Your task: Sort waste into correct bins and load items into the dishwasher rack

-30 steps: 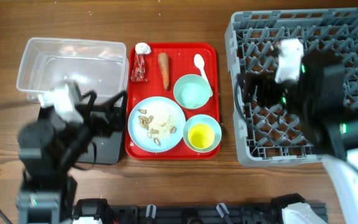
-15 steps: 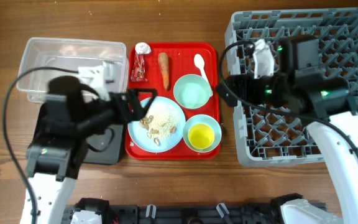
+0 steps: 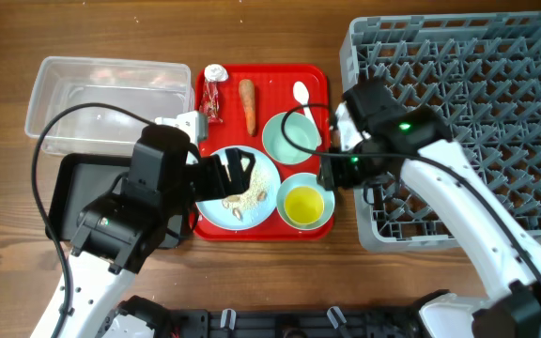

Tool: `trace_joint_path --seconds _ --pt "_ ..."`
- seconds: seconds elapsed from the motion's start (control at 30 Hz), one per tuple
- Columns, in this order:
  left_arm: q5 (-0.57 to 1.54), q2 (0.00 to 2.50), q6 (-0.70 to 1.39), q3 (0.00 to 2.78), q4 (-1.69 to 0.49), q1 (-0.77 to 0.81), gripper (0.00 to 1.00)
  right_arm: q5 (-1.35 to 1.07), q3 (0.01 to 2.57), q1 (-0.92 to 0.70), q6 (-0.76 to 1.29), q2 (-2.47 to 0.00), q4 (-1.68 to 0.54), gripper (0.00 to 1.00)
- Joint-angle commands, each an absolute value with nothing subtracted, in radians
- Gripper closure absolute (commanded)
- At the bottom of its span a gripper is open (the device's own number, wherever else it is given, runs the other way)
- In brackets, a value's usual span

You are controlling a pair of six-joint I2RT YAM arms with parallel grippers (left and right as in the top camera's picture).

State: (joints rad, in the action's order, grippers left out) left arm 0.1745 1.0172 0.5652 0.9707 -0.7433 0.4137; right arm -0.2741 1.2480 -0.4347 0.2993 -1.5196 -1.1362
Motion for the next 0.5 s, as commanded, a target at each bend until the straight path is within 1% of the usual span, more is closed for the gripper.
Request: trace_joint_path --seconds 0.0,0.1,0.27,0.4,0.47 --pt "0.055 1.014 0.678 0.995 -0.776 0.350 0.07 -0.250 1.217 -0.482 0.305 -1.542 -1.134 0.44" --pt "0.049 1.014 0.686 1.035 -0.812 0.298 0.15 -0.212 1.177 -0.512 0.314 -1.552 -1.110 0.43" --pt "-0.039 1.015 0.656 1.166 -0.966 0.228 0.13 -0.203 1.135 -0.514 0.343 -1.554 -1.060 0.43" --pt "-0.001 1.019 0.636 1.192 -1.024 0.227 0.11 -0.202 1.130 -0.514 0.342 -1.554 -1.048 0.45" --pt "0.049 1.036 0.589 1.192 -1.039 0.247 0.12 -0.202 1.130 -0.513 0.356 -1.554 -1.041 0.50"
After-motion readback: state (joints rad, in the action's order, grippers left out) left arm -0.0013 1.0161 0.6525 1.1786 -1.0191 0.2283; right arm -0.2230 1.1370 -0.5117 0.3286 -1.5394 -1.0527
